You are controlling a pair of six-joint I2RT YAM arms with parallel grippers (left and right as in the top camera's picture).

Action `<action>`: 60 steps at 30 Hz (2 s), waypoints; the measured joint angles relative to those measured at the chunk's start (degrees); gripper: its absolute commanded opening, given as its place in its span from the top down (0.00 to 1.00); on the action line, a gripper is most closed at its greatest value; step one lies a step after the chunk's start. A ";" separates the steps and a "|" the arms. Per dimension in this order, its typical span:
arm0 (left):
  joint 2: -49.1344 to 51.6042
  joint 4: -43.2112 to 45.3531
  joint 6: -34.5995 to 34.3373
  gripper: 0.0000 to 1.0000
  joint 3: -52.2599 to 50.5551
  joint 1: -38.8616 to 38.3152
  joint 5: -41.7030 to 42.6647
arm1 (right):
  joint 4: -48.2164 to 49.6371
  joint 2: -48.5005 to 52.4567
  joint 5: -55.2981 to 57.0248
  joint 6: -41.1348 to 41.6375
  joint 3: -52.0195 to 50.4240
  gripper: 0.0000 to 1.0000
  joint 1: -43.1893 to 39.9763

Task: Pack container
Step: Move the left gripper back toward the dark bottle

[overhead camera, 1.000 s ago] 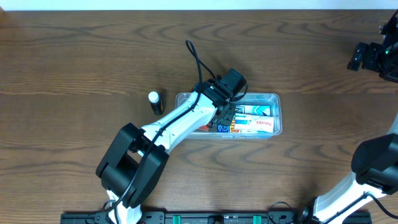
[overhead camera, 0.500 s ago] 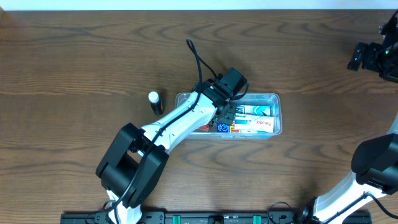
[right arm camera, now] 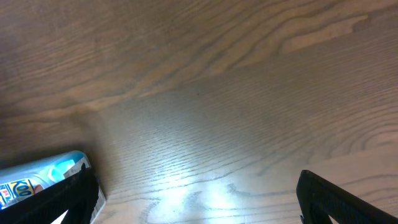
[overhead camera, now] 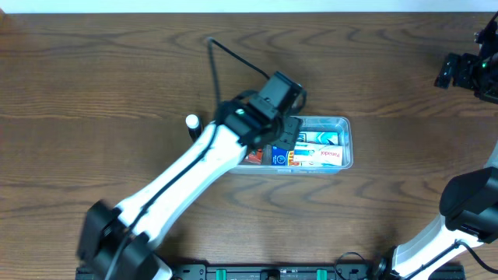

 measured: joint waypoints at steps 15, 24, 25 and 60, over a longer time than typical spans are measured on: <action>-6.82 -6.38 3.58 0.34 0.61 23.78 -7.28 | 0.00 0.00 0.00 0.00 0.00 0.01 0.00; 0.00 -6.51 1.18 0.33 0.61 28.41 -7.52 | 0.00 0.00 0.00 0.00 0.00 0.01 0.00; 0.85 -6.60 0.92 0.33 0.61 28.48 -7.50 | 0.00 0.00 0.00 0.00 0.00 0.01 0.00; 8.13 -7.15 -4.22 0.66 -3.80 29.88 -7.26 | 0.00 0.00 0.00 0.00 0.00 0.01 0.00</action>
